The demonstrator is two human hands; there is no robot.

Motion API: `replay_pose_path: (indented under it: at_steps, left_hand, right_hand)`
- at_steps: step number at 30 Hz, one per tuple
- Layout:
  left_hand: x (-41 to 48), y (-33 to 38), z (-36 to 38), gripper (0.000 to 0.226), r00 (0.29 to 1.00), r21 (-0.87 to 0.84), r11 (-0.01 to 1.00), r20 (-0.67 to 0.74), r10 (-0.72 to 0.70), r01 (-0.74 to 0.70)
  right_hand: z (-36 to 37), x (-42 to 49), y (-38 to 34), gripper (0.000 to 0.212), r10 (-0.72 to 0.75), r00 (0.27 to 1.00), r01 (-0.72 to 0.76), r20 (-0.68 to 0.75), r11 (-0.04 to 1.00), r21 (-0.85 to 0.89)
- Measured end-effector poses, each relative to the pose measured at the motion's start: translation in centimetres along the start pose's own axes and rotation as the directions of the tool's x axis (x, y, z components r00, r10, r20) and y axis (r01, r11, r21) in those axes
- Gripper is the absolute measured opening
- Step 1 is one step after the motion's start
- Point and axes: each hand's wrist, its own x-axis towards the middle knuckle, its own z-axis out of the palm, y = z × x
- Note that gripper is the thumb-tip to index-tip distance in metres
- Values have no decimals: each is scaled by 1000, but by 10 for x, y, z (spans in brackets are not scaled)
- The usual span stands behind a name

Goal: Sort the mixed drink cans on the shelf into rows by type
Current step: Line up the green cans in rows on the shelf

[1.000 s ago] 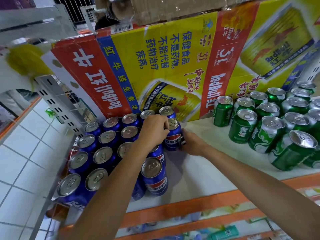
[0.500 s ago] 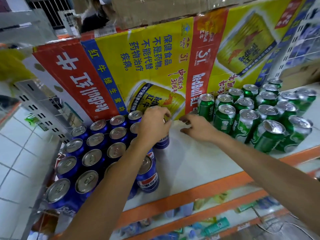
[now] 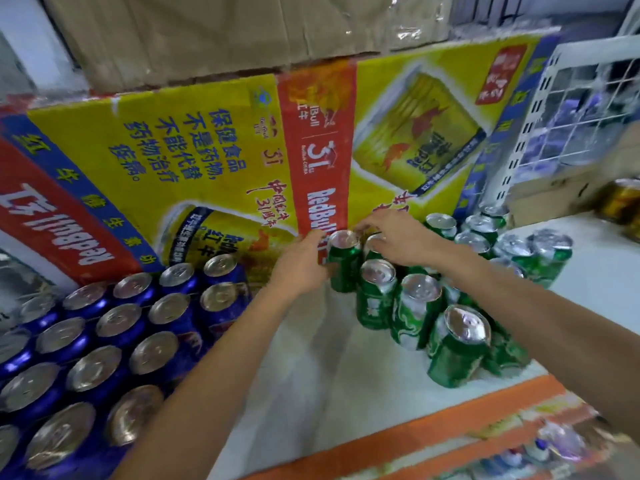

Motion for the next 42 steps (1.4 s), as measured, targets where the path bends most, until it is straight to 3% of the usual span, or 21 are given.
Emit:
replay_pose_path:
  at_steps: [6,10,15,19,23,25,29,32,35,36,38,39,40,41,42]
  left_hand:
    - [37,7,29,52,994,-97,989,14,-109,110]
    - [56,-5,52,46,988,-193,969,10,-157,156]
    - [54,-7,48,48,985,-270,948,40,-166,170]
    - [45,-10,35,28,944,-543,775,240,-225,323]
    - [42,-17,28,38,927,-579,735,321,-192,353]
    - [42,-14,32,45,932,-518,779,269,-244,353]
    - [39,-6,50,62,951,-440,860,-40,-308,259]
    - [37,-17,62,72,959,-424,869,-8,-283,253]
    - [36,-44,78,95,991,-253,958,61,-122,133]
    - [33,-41,79,82,994,-181,978,62,-92,102]
    - [26,-28,83,29,990,-436,891,116,-85,128]
    - [23,-17,81,24,979,-523,828,115,-167,203]
    - [22,-16,84,20,984,-466,867,101,-148,178]
    - [19,-24,91,36,990,-343,929,54,-130,141]
    - [20,-28,101,58,979,-369,907,38,-202,202]
  right_hand:
    - [3,30,35,35,-89,983,98,163,994,-51]
    - [19,46,44,47,-73,944,82,321,997,-15]
    - [28,55,50,51,-87,946,73,311,996,55]
    - [29,51,50,46,-108,952,79,285,991,109]
    - [31,50,46,44,-92,948,58,305,991,120]
    - [30,51,43,51,-83,949,42,304,989,140]
    - [29,48,44,60,-81,953,25,293,981,191]
    - [26,45,43,54,-68,952,-10,299,968,252]
    - [28,52,40,48,-32,939,-30,342,984,174]
    - [28,54,39,46,-22,935,-35,355,988,153]
    - [29,55,40,42,-25,928,-37,371,986,160]
    - [28,54,41,41,-38,928,-30,371,984,175]
    - [28,53,42,40,-44,929,-27,368,982,187]
    - [28,51,43,41,-46,929,-29,368,980,198]
    - [28,51,43,45,-44,928,-39,371,976,212]
